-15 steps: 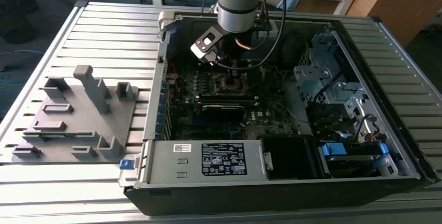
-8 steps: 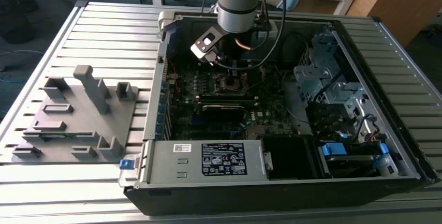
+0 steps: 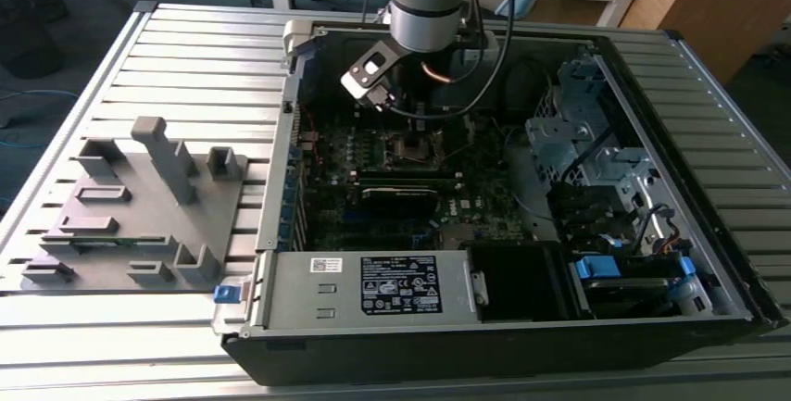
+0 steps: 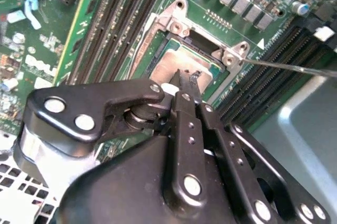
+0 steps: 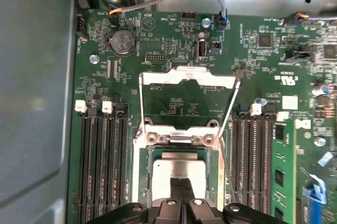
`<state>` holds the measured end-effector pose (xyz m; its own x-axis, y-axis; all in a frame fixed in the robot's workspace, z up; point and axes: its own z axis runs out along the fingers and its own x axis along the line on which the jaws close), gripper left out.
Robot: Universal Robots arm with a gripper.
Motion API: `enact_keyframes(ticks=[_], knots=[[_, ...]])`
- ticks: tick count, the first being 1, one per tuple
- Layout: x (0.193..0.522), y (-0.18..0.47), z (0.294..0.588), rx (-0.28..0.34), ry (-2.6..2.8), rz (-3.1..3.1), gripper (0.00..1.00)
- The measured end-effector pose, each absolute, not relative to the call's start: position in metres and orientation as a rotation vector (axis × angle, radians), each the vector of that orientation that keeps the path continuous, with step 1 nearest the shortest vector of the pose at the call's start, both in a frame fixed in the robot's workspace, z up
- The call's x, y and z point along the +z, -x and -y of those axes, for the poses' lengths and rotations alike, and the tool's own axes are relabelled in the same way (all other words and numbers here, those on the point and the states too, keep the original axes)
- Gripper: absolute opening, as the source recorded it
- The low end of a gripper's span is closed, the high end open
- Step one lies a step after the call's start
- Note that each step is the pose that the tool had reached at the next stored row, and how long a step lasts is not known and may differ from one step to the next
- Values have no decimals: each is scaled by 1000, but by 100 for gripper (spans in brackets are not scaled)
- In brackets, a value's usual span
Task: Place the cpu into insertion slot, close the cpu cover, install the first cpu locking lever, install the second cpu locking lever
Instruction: 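Place the cpu into insertion slot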
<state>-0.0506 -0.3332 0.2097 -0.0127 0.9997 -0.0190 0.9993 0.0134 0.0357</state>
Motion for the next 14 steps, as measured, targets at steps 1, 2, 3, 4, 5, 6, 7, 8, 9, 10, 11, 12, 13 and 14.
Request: enact_keyframes(ticks=[1,2,3,4,5,6,7,8,9,10,11,12,13,14], knots=[[212,51,333,18,-2180,-2208,11],[215,51,333,19,-2180,-2208,11],[218,51,333,18,-2180,-2208,11],[221,51,333,19,-2180,-2208,11],[224,51,333,18,-2180,-2208,11],[226,51,333,18,-2180,-2208,11],[227,51,333,18,-2180,-2208,11],[227,51,333,19,-2180,-2208,11],[227,51,333,19,-2180,-2208,11],[227,51,333,19,-2180,-2208,11],[227,51,333,18,-2180,-2208,11],[227,51,333,17,-2180,-2209,11],[227,50,333,8,-2184,-2214,11],[227,50,333,-7,-2190,-2219,11]])
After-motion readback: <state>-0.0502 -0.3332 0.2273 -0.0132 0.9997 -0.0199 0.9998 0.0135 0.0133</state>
